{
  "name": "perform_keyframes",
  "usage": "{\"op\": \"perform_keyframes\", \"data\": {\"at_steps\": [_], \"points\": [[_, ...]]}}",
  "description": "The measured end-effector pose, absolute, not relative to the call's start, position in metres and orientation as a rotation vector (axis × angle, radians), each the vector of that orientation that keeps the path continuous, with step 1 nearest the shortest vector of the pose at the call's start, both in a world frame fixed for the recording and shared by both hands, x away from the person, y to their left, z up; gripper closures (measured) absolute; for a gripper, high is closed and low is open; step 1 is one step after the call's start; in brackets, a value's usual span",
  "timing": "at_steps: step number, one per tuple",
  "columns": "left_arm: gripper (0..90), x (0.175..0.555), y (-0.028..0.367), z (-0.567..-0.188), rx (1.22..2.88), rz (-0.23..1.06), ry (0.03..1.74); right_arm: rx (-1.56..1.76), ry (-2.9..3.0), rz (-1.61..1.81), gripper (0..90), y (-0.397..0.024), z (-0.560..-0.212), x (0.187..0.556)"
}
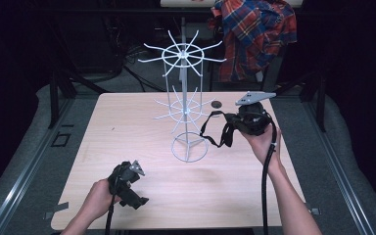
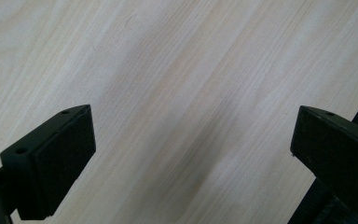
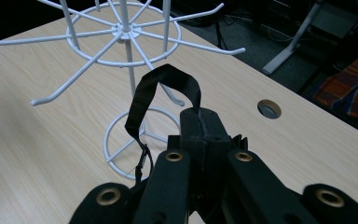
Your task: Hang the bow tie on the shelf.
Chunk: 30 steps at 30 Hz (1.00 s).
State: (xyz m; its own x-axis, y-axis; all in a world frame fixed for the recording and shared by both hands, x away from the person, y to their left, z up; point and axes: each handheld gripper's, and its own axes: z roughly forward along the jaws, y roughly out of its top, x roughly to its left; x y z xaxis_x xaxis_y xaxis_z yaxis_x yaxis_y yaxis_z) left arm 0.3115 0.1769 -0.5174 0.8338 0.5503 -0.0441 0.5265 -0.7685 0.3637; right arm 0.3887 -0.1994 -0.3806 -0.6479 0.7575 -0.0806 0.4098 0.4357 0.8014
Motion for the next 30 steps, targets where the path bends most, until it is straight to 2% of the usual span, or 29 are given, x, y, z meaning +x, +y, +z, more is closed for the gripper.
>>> {"op": "perform_keyframes", "data": {"at_steps": [12,30], "points": [[0.1,0.311,0.176,-0.518,2.659,0.093,0.814,1.051,2.296,1.104,89.9,-0.198,-0.396,0.404],[0.2,0.31,0.176,-0.518,2.659,0.101,0.812,1.044,2.349,1.098,89.8,-0.186,-0.408,0.406]]}}
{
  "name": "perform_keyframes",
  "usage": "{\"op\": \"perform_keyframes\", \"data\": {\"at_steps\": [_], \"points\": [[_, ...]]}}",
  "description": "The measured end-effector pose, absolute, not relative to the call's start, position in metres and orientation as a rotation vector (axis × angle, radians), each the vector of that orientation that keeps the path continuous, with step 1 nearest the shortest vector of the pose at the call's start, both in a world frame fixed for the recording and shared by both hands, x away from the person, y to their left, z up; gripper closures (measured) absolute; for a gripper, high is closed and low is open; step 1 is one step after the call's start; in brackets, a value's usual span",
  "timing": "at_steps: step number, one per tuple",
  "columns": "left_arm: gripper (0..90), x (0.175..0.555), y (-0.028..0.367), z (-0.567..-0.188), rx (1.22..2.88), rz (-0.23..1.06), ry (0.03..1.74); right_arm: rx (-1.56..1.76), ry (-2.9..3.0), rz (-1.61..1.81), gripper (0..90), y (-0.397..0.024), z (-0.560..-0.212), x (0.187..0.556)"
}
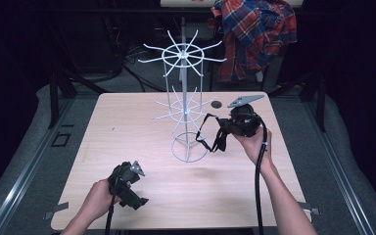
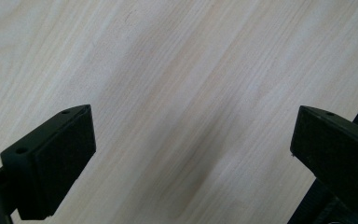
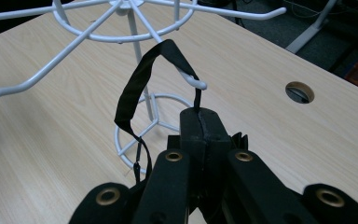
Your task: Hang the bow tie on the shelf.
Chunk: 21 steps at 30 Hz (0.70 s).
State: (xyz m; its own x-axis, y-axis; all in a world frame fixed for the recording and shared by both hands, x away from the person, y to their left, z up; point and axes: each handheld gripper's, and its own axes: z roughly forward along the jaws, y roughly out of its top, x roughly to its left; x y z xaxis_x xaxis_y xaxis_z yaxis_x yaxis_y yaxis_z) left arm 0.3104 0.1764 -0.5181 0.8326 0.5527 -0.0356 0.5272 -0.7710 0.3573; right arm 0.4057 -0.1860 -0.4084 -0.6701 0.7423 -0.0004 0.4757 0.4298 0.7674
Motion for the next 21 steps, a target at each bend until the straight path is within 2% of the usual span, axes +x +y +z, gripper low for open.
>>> {"op": "perform_keyframes", "data": {"at_steps": [21], "points": [[0.2,0.31,0.176,-0.518,2.66,0.103,0.81,1.02,2.412,1.173,89.7,-0.171,-0.423,0.406]]}}
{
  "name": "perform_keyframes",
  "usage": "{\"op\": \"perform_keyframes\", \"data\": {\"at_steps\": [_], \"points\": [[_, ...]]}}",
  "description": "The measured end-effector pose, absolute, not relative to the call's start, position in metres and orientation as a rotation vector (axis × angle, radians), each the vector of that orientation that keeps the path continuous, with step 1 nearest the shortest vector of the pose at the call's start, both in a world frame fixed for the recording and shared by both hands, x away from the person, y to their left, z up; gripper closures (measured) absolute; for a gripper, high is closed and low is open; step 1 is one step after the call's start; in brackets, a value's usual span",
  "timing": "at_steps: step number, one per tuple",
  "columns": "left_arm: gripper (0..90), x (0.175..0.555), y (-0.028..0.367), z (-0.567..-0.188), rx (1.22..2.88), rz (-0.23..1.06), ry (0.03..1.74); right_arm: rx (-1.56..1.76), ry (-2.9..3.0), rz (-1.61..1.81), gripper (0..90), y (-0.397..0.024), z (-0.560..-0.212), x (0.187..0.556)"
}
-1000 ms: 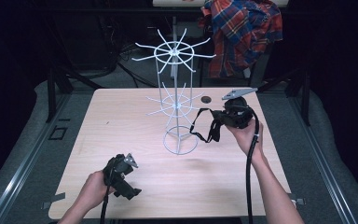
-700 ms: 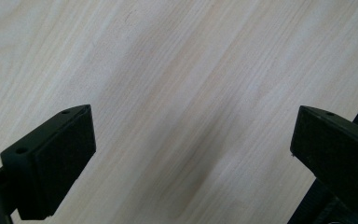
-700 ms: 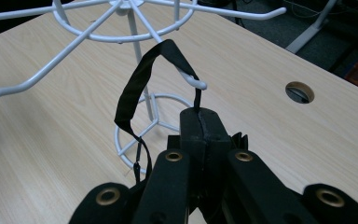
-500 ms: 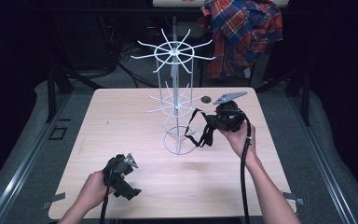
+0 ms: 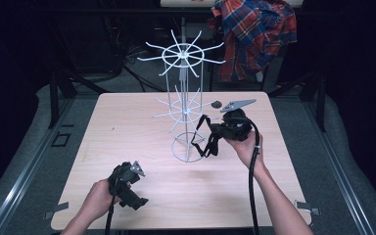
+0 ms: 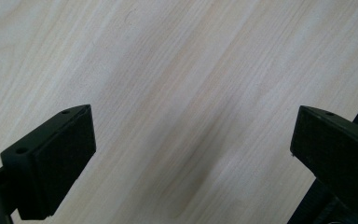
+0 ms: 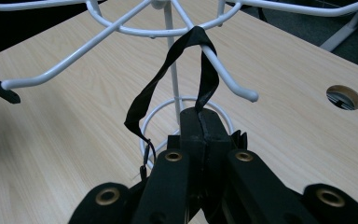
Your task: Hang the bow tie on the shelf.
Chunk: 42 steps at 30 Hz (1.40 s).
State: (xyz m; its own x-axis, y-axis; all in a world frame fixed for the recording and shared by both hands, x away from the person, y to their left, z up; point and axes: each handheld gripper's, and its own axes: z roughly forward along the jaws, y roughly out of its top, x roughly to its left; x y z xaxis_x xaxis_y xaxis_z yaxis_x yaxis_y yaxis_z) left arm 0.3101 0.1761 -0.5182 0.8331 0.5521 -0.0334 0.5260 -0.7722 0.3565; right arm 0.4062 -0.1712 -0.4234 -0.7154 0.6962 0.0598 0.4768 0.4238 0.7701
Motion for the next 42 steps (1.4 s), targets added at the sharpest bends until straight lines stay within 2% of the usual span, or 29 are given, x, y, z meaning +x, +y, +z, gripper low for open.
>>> {"op": "perform_keyframes", "data": {"at_steps": [33,42], "points": [[0.2,0.31,0.175,-0.519,2.671,0.104,0.811,0.983,2.423,1.24,89.0,-0.153,-0.431,0.404],[0.7,0.309,0.174,-0.52,2.692,0.091,0.808,1.003,2.414,1.201,84.2,-0.156,-0.434,0.406]]}}
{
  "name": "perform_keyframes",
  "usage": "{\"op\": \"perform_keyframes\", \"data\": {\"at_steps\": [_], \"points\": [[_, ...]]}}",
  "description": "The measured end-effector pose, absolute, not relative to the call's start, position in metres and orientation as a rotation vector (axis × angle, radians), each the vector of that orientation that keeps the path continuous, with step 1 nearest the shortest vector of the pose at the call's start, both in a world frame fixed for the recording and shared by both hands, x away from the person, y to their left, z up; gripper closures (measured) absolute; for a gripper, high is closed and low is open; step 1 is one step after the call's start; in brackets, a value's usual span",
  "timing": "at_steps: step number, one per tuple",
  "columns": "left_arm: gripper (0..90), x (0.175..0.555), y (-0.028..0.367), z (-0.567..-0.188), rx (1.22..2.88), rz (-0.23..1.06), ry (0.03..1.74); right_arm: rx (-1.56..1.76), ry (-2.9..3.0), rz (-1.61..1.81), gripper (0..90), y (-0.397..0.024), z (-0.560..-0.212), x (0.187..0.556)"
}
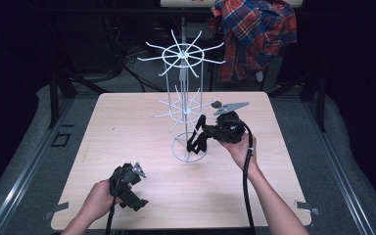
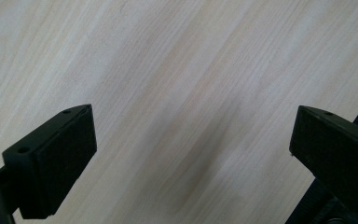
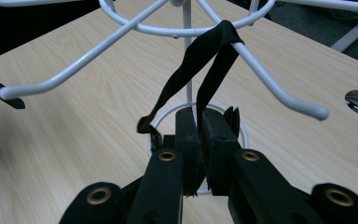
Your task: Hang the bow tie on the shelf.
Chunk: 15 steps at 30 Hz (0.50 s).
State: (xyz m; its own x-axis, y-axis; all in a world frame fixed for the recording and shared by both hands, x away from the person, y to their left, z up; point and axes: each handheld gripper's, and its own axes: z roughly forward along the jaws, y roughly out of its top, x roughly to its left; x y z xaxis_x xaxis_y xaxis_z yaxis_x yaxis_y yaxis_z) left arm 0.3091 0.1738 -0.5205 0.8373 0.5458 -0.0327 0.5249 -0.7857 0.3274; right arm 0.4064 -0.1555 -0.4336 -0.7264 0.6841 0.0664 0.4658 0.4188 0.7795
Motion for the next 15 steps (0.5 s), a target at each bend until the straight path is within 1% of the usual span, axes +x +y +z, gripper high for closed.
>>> {"op": "perform_keyframes", "data": {"at_steps": [3,7,8,11,13,15], "points": [[0.2,0.3094,0.1744,-0.5208,2.685,0.08,0.81,1.001,2.423,1.19,82.1,-0.1552,-0.4337,0.406],[0.2,0.3096,0.1749,-0.5198,2.68,0.087,0.807,0.991,2.423,1.186,76.6,-0.1555,-0.4313,0.4038],[0.2,0.3094,0.175,-0.5196,2.678,0.085,0.808,0.993,2.42,1.179,73.4,-0.1554,-0.4308,0.4032],[0.1,0.3096,0.1757,-0.5195,2.672,0.084,0.808,0.991,2.429,1.161,69.3,-0.1551,-0.43,0.4014],[0.1,0.3097,0.176,-0.5194,2.669,0.082,0.813,0.989,2.432,1.131,62.2,-0.1549,-0.4291,0.3997],[0.1,0.31,0.1761,-0.5189,2.671,0.089,0.805,0.988,2.426,1.126,58.1,-0.1562,-0.4279,0.3974]]}}
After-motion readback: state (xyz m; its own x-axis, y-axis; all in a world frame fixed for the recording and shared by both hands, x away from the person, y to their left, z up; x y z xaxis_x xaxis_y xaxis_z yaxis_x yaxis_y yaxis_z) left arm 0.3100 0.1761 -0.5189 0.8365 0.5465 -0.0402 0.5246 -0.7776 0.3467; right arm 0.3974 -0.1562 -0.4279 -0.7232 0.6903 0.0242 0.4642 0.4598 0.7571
